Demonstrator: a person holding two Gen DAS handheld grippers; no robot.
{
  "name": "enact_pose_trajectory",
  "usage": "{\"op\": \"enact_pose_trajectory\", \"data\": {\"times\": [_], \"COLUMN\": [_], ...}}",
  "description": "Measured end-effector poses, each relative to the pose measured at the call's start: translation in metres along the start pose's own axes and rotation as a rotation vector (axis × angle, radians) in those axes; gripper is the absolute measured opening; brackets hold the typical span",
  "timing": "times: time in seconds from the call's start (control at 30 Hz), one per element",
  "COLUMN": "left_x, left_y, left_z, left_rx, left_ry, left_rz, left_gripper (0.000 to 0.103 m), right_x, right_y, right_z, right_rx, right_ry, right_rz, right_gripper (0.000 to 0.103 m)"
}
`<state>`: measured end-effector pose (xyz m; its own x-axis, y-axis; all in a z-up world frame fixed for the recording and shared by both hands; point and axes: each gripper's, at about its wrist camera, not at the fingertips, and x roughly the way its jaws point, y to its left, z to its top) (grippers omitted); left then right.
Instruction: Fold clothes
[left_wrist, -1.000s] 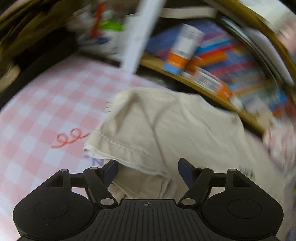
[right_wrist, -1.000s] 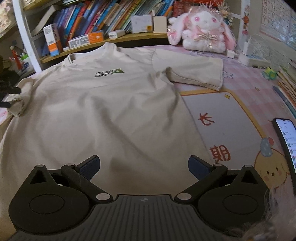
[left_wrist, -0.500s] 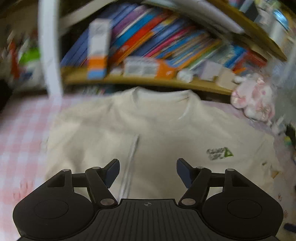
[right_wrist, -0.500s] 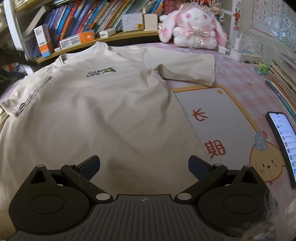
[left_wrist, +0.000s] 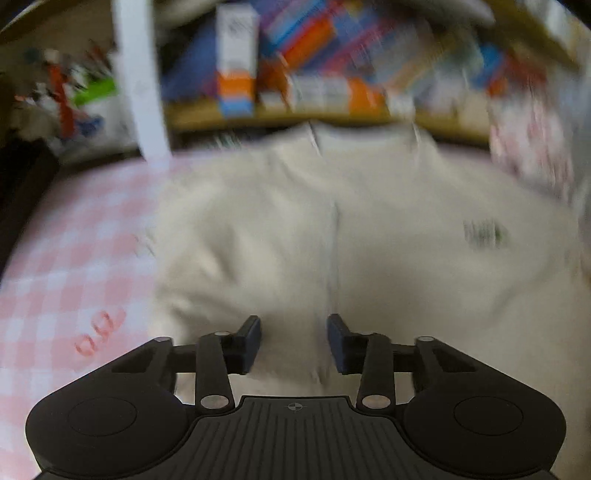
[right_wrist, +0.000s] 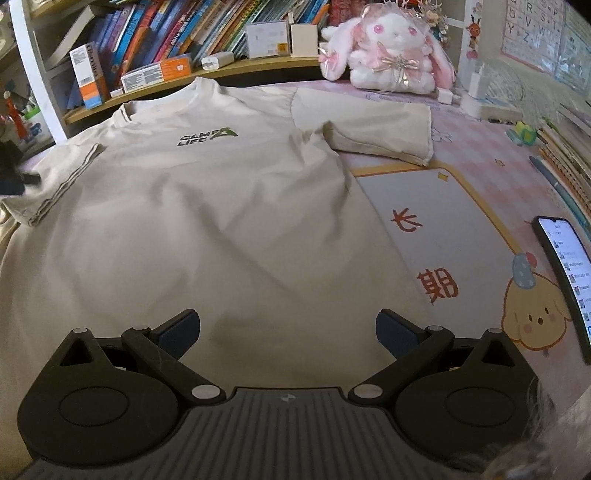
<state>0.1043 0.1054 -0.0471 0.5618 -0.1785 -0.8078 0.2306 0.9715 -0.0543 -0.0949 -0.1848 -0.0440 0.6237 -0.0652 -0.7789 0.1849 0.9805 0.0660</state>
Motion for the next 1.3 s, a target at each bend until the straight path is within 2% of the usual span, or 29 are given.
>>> {"op": "enact_pose_trajectory", "data": {"times": [0.1, 0.13, 0.17, 0.23, 0.27, 0.33, 0.43, 0.5, 0.57, 0.67, 0.7, 0.73, 0.8, 0.87, 0.93, 1.07, 1.13, 1.23, 1.3], "left_x": [-0.016, -0.024, -0.034, -0.049, -0.053, -0.054, -0.043, -0.036, -0.029, -0.017, -0.015, -0.017, -0.021, -0.021, -0.022, -0.031, -0.028, -0.014, -0.013], "left_y": [0.008, 0.016, 0.031, 0.063, 0.077, 0.097, 0.115, 0.121, 0.118, 0.107, 0.104, 0.105, 0.116, 0.125, 0.123, 0.130, 0.138, 0.142, 0.137], "left_z": [-0.008, -0.009, -0.008, -0.008, -0.010, -0.014, -0.025, -0.030, -0.031, -0.029, -0.030, -0.031, -0.037, -0.042, -0.043, -0.034, -0.022, 0.002, 0.012], "left_rx": [0.020, 0.001, -0.062, -0.193, -0.240, -0.278, -0.323, -0.405, -0.435, -0.396, -0.369, -0.356, -0.381, -0.412, -0.371, -0.355, -0.351, -0.284, -0.171], "left_ry": [-0.025, -0.047, -0.087, -0.150, -0.160, -0.150, -0.109, -0.110, -0.117, -0.082, -0.070, -0.069, -0.074, -0.063, -0.049, -0.085, -0.116, -0.107, -0.057], "left_rz": [-0.060, -0.086, -0.104, -0.076, -0.034, 0.030, 0.056, -0.009, -0.087, -0.088, -0.057, -0.023, 0.035, 0.007, -0.013, -0.040, -0.074, -0.106, -0.154], "left_gripper": [0.042, 0.042, 0.045, 0.046, 0.046, 0.042, 0.041, 0.042, 0.045, 0.041, 0.018, 0.005, 0.005, 0.005, 0.006, 0.015, 0.027, 0.028, 0.028], "right_x": [-0.002, -0.002, -0.003, -0.003, -0.004, -0.004, -0.004, -0.003, -0.004, -0.005, -0.005, -0.006, -0.009, -0.012, -0.013, -0.014, -0.016, -0.018, -0.020], "right_y": [0.002, 0.003, 0.003, 0.002, 0.001, 0.000, -0.001, 0.003, 0.010, 0.021, 0.025, 0.027, 0.031, 0.030, 0.028, 0.023, 0.024, 0.026, 0.028], "right_z": [0.000, -0.001, -0.001, -0.002, -0.002, -0.003, -0.003, -0.002, -0.001, 0.000, 0.000, 0.000, -0.001, -0.002, -0.003, -0.004, -0.006, -0.008, -0.009], "right_rx": [-0.004, -0.005, -0.005, 0.002, 0.008, 0.021, 0.035, 0.033, 0.009, -0.026, -0.036, -0.046, -0.057, -0.054, -0.043, -0.025, -0.034, -0.050, -0.059], "right_ry": [-0.007, -0.007, -0.006, -0.005, -0.004, -0.002, -0.001, -0.002, -0.006, -0.012, -0.011, -0.011, -0.017, -0.022, -0.020, -0.018, -0.020, -0.014, -0.007], "right_rz": [-0.006, -0.010, -0.013, -0.022, -0.028, -0.038, -0.045, -0.042, -0.032, -0.016, -0.013, -0.010, -0.013, -0.021, -0.032, -0.048, -0.047, -0.053, -0.066], "right_gripper": [0.102, 0.102, 0.102, 0.102, 0.102, 0.102, 0.102, 0.102, 0.102, 0.102, 0.102, 0.102, 0.102, 0.102, 0.102, 0.102, 0.102, 0.102, 0.102]}}
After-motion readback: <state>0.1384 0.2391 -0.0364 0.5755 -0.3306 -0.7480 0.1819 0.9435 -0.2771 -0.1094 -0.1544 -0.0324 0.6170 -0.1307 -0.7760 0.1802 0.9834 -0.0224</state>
